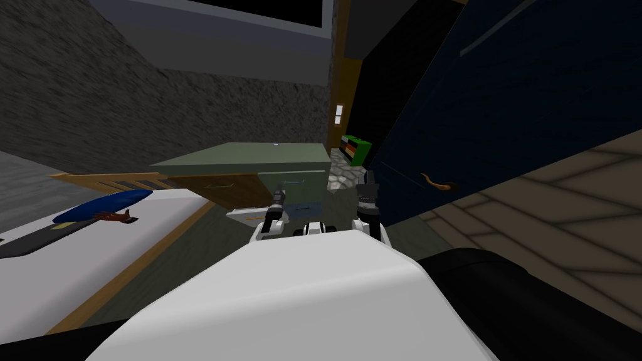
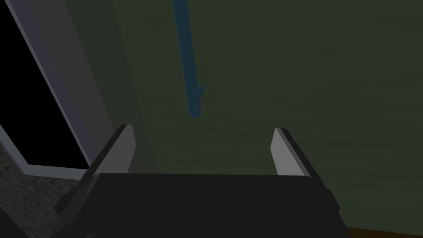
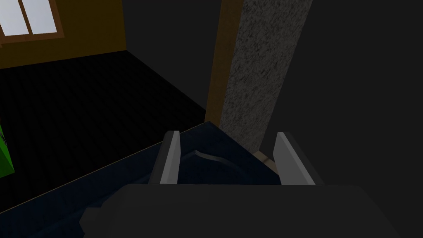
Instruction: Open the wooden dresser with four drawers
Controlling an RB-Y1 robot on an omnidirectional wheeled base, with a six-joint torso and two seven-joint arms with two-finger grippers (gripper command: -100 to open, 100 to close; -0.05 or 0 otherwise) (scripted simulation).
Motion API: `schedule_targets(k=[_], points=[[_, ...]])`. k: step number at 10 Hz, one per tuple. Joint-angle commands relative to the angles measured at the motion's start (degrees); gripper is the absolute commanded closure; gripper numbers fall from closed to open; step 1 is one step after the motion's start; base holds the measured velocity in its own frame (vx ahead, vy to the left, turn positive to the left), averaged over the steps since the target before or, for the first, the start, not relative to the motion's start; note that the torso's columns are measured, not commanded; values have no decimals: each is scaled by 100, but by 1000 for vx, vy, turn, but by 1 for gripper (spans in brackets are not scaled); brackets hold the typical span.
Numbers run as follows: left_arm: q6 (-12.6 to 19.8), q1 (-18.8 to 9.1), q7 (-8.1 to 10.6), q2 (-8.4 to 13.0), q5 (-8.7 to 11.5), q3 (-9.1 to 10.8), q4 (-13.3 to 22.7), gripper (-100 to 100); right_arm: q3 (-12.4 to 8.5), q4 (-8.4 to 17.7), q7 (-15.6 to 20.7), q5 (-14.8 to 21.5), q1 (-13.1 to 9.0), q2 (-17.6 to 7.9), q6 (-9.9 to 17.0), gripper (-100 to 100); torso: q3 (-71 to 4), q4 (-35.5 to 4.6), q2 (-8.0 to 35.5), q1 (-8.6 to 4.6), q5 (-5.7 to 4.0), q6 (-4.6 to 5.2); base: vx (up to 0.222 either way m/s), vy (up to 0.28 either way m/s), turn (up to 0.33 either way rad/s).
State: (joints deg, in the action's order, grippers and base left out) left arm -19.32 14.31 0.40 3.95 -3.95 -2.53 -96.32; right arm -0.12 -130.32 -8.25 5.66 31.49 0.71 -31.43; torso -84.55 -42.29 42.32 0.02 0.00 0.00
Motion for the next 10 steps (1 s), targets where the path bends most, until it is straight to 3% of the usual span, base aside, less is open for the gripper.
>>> schedule_targets(k=[1, 3, 4, 5, 10], points=[[12, -39, 1, -118, 0, 3, 84, -100, 0, 0, 0, 0, 0, 0, 0, 0, 4, -1, 6, 4, 1, 0, 24, -3, -3], [261, -38, 11, -119, -3, 10, -162, -100, 0, 0, 0, 0, 0, 0, 0, 0, -1, 0, -5, 2, 0, 0, 90, -3, -19], [192, -39, 13, -116, -1, 11, -101, -100, 0, 0, 0, 0, 0, 0, 0, 0, -12, 6, -21, -3, 0, 0, 51, -4, -2], [34, -43, 2, -128, 0, 3, 69, 100, 0, 0, 0, 0, 0, 0, 0, 0, -3, 2, -2, -2, 0, 0, -60, 8, 27], [280, 43, 41, -82, -9, -59, -253, 100, 0, 1, 0, 0, -3, 0, 1, 0, -5, 17, -13, -2, 7, 1, -134, -8, 13]])
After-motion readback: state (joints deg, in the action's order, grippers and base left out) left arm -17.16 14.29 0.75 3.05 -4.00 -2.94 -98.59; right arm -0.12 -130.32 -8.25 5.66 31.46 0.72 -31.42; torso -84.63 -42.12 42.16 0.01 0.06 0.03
